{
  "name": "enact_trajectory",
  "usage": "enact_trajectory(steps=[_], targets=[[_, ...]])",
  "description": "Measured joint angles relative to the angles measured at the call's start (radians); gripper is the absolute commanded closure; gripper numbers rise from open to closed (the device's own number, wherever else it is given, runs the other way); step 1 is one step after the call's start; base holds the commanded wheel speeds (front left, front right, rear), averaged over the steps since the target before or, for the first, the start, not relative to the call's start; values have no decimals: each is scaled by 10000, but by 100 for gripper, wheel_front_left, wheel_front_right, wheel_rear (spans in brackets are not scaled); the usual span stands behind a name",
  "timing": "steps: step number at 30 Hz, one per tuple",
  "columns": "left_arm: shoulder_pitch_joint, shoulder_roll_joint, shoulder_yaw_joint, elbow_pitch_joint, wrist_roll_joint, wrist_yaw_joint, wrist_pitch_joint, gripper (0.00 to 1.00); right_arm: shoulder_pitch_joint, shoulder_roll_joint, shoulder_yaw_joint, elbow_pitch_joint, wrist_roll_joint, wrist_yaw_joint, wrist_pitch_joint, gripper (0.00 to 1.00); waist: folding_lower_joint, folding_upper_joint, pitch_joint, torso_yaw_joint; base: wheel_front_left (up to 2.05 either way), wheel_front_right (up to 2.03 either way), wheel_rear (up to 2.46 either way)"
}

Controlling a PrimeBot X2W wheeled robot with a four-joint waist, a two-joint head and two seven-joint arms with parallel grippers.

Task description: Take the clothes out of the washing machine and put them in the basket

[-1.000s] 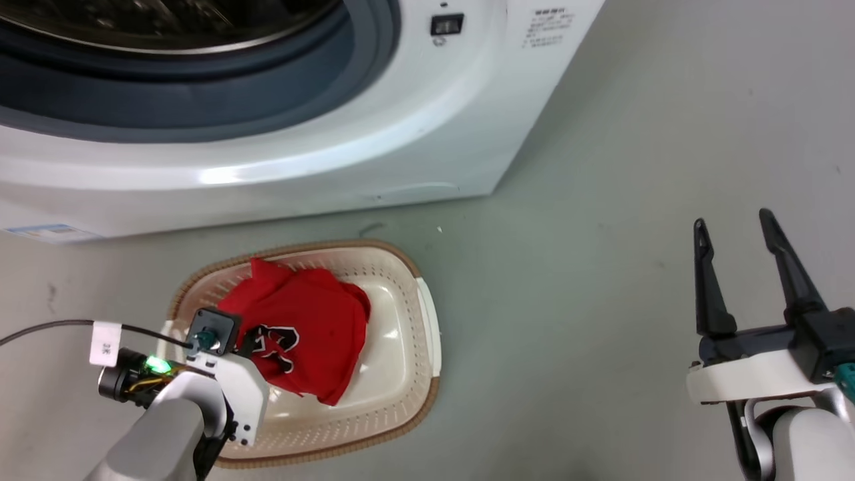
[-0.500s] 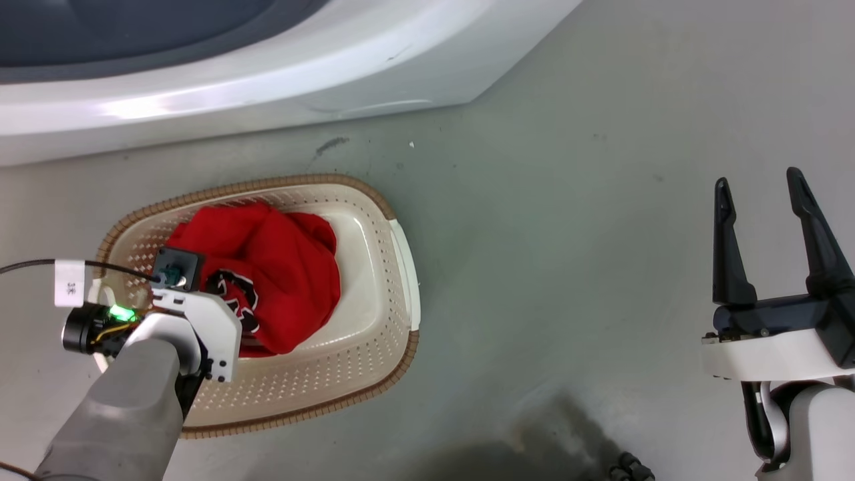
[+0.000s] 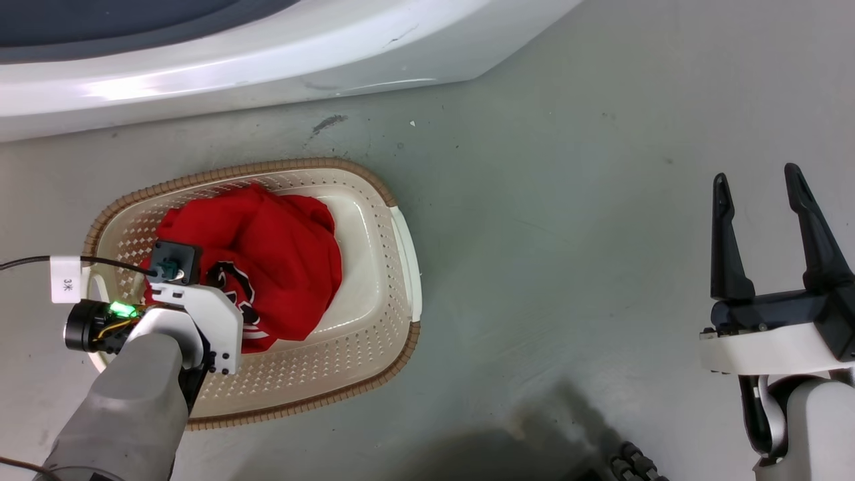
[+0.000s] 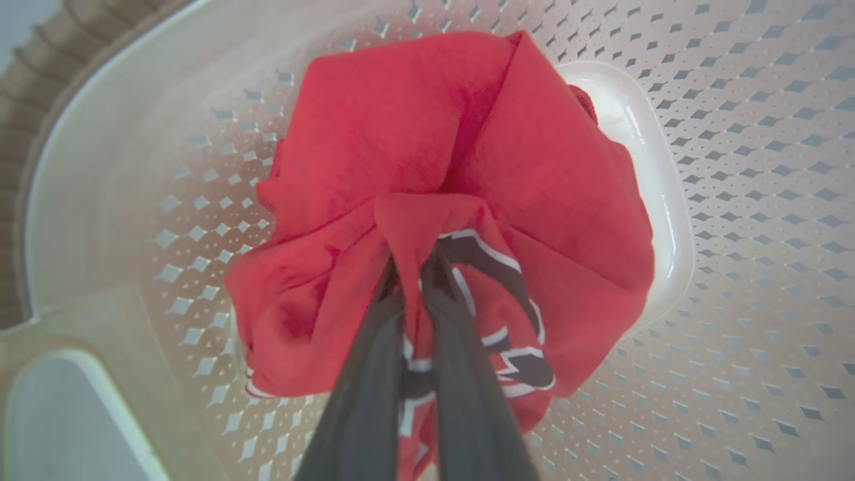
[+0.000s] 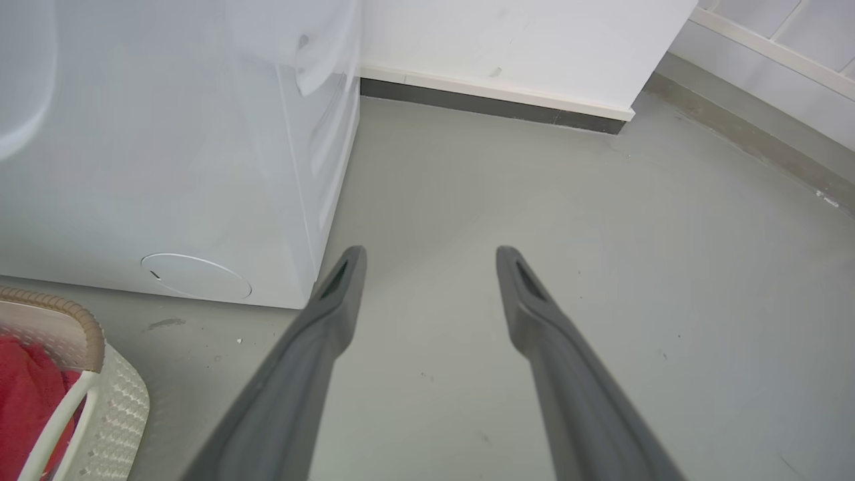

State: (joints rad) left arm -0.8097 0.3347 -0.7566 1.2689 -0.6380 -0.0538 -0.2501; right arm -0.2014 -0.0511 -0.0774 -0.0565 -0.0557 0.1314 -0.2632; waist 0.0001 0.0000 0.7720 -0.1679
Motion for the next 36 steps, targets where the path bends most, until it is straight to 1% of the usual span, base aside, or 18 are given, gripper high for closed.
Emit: enact_trajectory(steps=[2,6,8,9,11,15,19,23,29,32,35,36], targets=[[2,-15,-8,17,2,6,-10,0,-15,0,-2,35,-23,0,0,0,0,0,-43,8,0,0,0],[103,-38,40,-10,13,109,-96,0,-28,2,52,234,-69,0,0,0,0,0,-476,40,0,0,0],[259,-10,203,-389,10,203,-100,0,-25,2,38,322,-71,0,0,0,0,0,-755,58,0,0,0],[603,59,439,-1373,201,125,-117,0,-14,0,10,520,-111,0,0,0,0,0,-1271,121,0,0,0],[994,117,660,-2019,372,109,-127,0,18,0,21,656,-150,0,-2,0,-1,0,-1669,182,0,0,0],[1648,334,1651,-3613,725,408,-130,0,237,4,63,955,-255,0,-2,0,-1,0,-2547,358,0,0,0],[2623,391,2719,-5381,1465,723,-128,0,446,6,21,1191,-324,0,0,0,-2,0,-3484,597,0,0,0],[3594,387,3827,-7062,2146,788,-128,0,594,4,23,1296,-311,0,0,0,-3,0,-4369,860,0,0,0],[5293,-94,5407,-9325,3120,817,-128,0,1143,4,94,1528,-188,0,0,0,-4,0,-5586,1258,0,0,0],[6198,-447,5977,-10286,3582,815,-128,0,1421,4,128,1540,-123,0,-2,0,-4,0,-6129,1415,0,0,0],[6994,-811,6404,-10976,3971,798,-128,0,1714,4,127,1570,-48,0,-2,0,-5,0,-6605,1530,0,0,0],[7252,-951,6475,-11133,4077,731,-128,0,1805,2,136,1563,-23,0,-2,0,-5,0,-6747,1561,0,0,0]])
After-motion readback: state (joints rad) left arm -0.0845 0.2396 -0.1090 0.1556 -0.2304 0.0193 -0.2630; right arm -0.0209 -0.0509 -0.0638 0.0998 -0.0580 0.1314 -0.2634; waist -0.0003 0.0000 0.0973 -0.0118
